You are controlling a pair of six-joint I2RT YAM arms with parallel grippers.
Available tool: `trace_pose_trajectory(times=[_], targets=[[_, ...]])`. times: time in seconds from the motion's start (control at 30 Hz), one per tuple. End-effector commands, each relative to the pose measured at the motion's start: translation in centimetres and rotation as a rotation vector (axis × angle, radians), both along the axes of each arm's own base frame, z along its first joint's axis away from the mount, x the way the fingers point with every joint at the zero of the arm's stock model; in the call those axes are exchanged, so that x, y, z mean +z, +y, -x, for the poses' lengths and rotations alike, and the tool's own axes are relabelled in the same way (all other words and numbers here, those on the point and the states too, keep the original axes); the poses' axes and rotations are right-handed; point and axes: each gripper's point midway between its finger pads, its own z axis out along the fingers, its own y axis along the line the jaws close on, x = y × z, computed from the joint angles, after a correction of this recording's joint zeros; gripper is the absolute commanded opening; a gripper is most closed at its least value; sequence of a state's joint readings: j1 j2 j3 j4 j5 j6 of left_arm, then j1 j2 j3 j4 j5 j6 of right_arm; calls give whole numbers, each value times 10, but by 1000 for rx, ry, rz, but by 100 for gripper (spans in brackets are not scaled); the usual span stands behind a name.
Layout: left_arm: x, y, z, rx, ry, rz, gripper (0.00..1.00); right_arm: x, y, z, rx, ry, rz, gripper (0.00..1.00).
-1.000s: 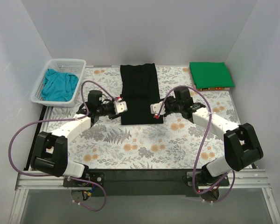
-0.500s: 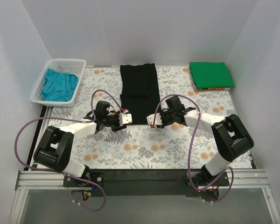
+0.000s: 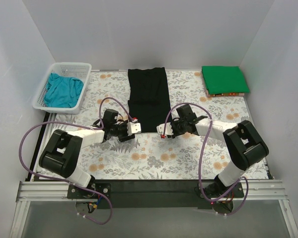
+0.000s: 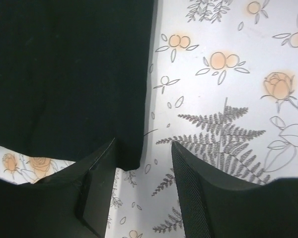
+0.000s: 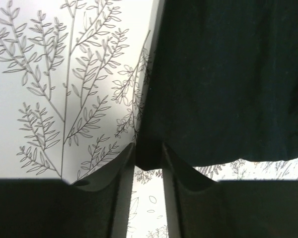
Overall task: Fold and stack the t-shirts
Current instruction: Fold the tshirt
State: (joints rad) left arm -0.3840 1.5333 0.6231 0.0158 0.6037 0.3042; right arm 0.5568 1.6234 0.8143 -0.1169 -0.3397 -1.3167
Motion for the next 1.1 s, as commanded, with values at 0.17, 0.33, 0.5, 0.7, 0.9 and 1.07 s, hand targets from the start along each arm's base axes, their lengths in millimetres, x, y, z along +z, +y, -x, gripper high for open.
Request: trace_pose_trajectory(times=[0.17,0.33,0.5,0.7,0.9,1.07], targets=[[-7,3,-18,18,-49,-46,27,-20,-5,1,-23,45,54,7],[0,0,-23,24,-57,-33,0,-16,-7,-4,-42,35,60,1],[37,-5,-20,13,-67,10,0,15,-2,-6,-58,26,18,1],[70,-8,0,-25,-60,58,0,49,-1,5,-83,50,-25,1],[94,-3,38,-116,-39,57,0,81,-6,35,-87,69,-49,1],[117,1,96,-205,125,57,0,109,-4,88,-50,108,-81,1]])
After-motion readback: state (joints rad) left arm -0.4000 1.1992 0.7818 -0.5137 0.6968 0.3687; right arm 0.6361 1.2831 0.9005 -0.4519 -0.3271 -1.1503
